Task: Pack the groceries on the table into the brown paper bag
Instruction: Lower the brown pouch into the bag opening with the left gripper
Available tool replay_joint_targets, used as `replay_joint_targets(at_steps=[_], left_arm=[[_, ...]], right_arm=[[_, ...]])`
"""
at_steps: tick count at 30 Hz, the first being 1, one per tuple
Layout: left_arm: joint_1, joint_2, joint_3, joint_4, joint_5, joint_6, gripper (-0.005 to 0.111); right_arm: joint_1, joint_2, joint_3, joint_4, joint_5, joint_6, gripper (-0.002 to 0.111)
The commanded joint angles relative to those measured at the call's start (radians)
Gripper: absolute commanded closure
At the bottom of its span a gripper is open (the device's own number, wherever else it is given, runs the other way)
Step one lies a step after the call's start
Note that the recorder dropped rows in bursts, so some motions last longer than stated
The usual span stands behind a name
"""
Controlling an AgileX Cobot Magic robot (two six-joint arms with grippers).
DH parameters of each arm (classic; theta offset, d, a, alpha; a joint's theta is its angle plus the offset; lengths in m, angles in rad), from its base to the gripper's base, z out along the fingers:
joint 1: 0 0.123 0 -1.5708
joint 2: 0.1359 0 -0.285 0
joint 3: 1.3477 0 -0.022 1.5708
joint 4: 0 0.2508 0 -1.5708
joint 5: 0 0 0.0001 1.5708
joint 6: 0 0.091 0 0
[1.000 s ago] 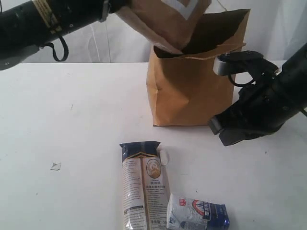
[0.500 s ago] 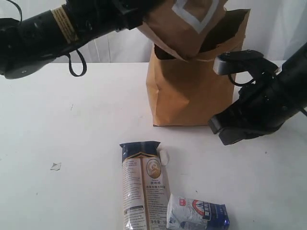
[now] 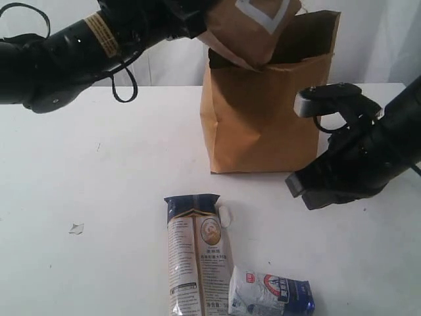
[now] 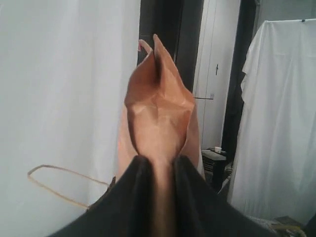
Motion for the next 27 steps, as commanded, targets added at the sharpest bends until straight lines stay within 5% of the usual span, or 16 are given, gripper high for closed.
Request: replay_joint_targets(at_steps=[1,27], left_arm=[[-0.013,0.012,-0.083,0.002,-0.032,0.002,0.107],[-0.016,0.073,-0.129,0.029,-0.032,-0.036,0.107]], right_arm=[[0.003,-0.001,0.028,0.007,-0.012,0.003,0.108],[0.003,-0.001,0.039,0.005,-0.015,0.004,0.108]])
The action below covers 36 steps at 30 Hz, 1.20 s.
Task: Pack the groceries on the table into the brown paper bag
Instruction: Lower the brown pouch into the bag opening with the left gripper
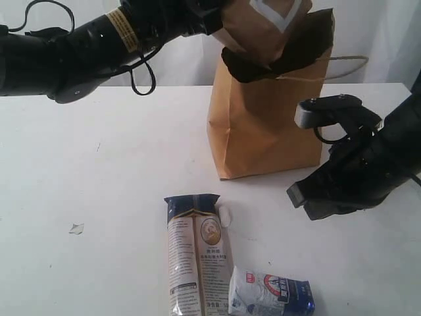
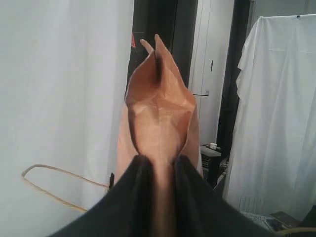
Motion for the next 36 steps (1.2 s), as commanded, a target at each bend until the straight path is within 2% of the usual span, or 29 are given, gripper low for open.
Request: replay_joint_targets(at_steps=[1,7,13,14,16,20,22,26,36], left_arm=[[-0.01,-0.004,-0.014,-0.005,-0.052,0.0,0.107],[-0.042,0.025,-0.014,-0.015,-0.052,0.036,0.107],[-0.089,0.067,-0.014,-0.037,-0.052,0.296,0.106],[-0.092,0.071,-0.014,-0.051,-0.052,0.327,0.103],[-0.092,0.073,-0.014,-0.057,-0.021,0.395,0.087],[-0.092,0.073,-0.014,-0.157,0.18,0.445,0.043],[-0.092,0.073,-0.014,-0.242,0.273,0.445,0.033],[-0.092,0.073,-0.014,-0.318,0.366,0.445,0.032],[-0.092,0.106,-0.014,-0.316,0.444,0.46,0.032]], right_arm=[[0.003,-0.001,0.005,0.003,-0.008,0.002,0.108],[0.003,-0.001,0.005,0.003,-0.026,0.002,0.108],[0.003,-0.001,0.005,0.003,-0.045,0.002,0.108],[0.003,-0.001,0.005,0.003,-0.045,0.002,0.108],[0.003,-0.001,0.005,0.003,-0.045,0.002,0.108],[0.003,-0.001,0.005,0.003,-0.041,0.002,0.108],[0.003,-0.001,0.005,0.003,-0.041,0.002,0.108],[0.003,-0.001,0.005,0.005,-0.041,0.002,0.108],[0.003,-0.001,0.005,0.007,-0.041,0.004,0.108]])
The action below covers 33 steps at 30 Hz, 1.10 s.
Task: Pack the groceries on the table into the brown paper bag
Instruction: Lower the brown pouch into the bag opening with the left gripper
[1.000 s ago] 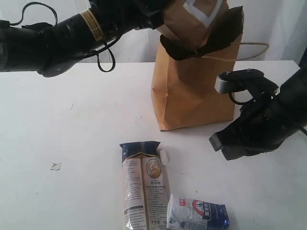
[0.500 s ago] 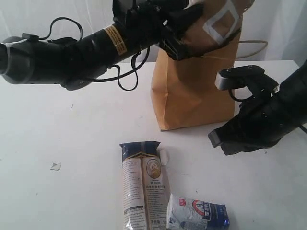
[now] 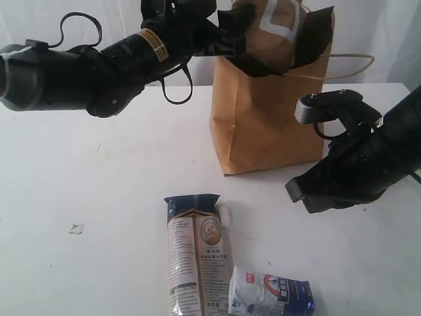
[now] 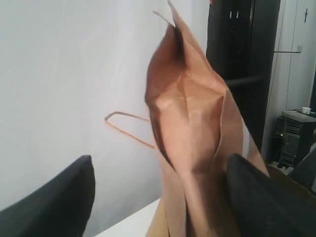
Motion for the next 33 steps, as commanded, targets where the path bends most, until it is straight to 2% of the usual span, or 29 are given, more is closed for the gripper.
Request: replay_joint_targets(at_steps=[1,3,12,14,21,24,31,33], left_arm=[[0.0,0.039,0.009,0.028,0.167,0.052,0.032],[0.0,0.044,0.009,0.028,0.201,0.085,0.038],[0.002,0.053,0.009,0.0,0.224,0.153,0.099],[0.002,0.053,0.009,0.006,0.24,0.159,0.107],[0.003,0.084,0.009,0.014,0.259,0.376,0.107],[0.003,0.099,0.009,0.06,0.249,0.376,0.107],[0.003,0.101,0.009,0.062,0.153,0.368,0.107],[0.003,0.101,0.009,0.093,0.122,0.324,0.101]], right_arm=[[0.003,-0.001,0.005,0.007,0.002,0.004,0.108],[0.003,-0.001,0.005,0.007,0.002,0.004,0.108],[0.003,-0.001,0.005,0.007,0.002,0.004,0.108],[0.003,-0.001,0.005,0.008,0.005,0.004,0.108],[0.003,-0.001,0.005,0.031,0.008,0.004,0.108],[0.003,-0.001,0.005,0.046,0.008,0.004,0.108],[0.003,-0.001,0.005,0.05,0.008,0.004,0.108],[0.003,-0.001,0.005,0.05,0.008,0.004,0.108]])
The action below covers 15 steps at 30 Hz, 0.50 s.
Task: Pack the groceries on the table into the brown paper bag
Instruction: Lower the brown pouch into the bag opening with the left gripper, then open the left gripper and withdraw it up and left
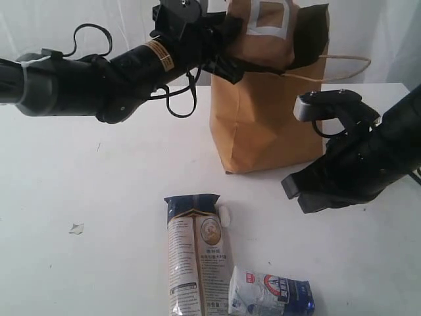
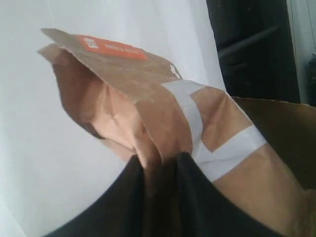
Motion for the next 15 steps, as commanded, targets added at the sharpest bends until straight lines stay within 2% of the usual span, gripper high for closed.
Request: replay_joint_targets(at_steps=[1,5,8,11,15], left_arm=[[0.003,0.043,0.028,0.114,0.095,-0.026,0.097],[0.003,0.043,0.028,0.223,0.075,-0.114,0.068],[0.003,0.043,0.028,0.239,0.075,-0.16,0.048],[0.003,0.043,0.028,0.223,0.066,-0.161,0.035],[0.003,0.043,0.028,0.176,0.044,-0.161,0.03]], right_arm=[[0.003,-0.001,0.005,0.007,0.005,0.004,0.108],[0.003,-0.001,0.005,0.007,0.005,0.004,0.108],[0.003,-0.001,0.005,0.007,0.005,0.004,0.108],[0.003,-0.001,0.005,0.007,0.0,0.004,0.108],[0.003,-0.001,0.005,0.007,-0.007,0.004,0.108]])
